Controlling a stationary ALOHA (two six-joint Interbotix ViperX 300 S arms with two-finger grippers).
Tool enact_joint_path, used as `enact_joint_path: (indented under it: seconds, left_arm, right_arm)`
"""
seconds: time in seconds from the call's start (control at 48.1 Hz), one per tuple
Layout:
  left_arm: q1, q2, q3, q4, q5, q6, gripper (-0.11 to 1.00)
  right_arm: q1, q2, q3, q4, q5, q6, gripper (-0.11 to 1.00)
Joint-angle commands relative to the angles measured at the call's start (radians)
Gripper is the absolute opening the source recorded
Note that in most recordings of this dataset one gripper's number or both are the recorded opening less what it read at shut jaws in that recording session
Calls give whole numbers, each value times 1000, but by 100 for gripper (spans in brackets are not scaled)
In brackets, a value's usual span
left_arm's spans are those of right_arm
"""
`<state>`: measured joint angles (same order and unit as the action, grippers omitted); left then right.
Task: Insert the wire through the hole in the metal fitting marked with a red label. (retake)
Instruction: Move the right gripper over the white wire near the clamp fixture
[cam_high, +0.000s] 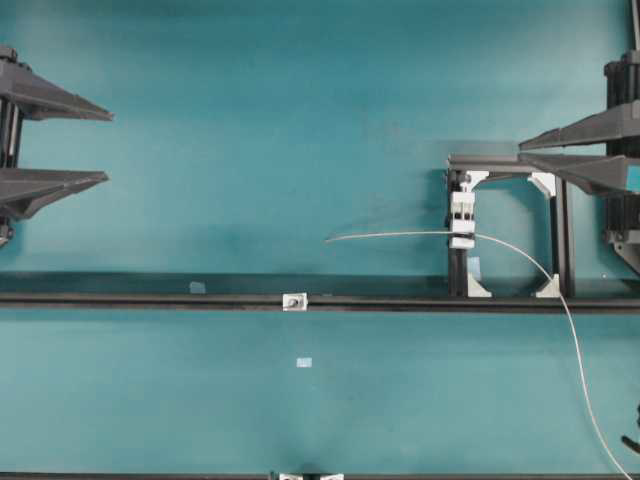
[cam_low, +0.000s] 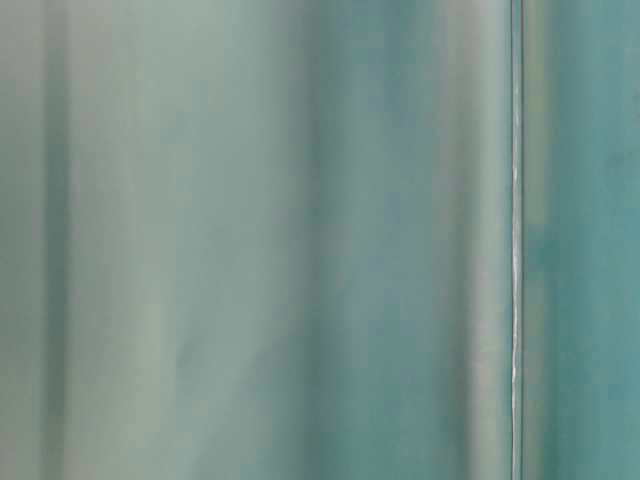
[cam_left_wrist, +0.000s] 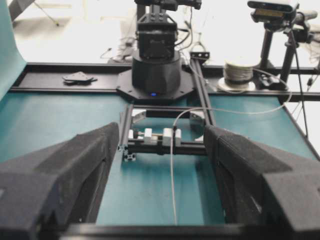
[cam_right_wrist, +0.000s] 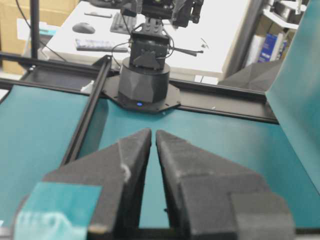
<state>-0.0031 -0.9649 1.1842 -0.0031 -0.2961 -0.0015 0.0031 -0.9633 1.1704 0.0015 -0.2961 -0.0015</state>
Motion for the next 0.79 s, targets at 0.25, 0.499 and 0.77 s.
enact_joint_path:
  seconds: [0.25, 0.499, 0.77]
  left_arm:
    - [-57, -6, -3, -34, -9, -17, -8]
    - [-37, 31, 9, -34, -11, -17, 7]
    - [-17, 84, 14, -34, -11, -11, 56]
  right_arm:
    - [-3, 3, 12, 0, -17, 25, 1]
    - [-5, 11, 26, 3, -15, 80, 10]
    - [-5, 38, 29, 3, -15, 106, 82]
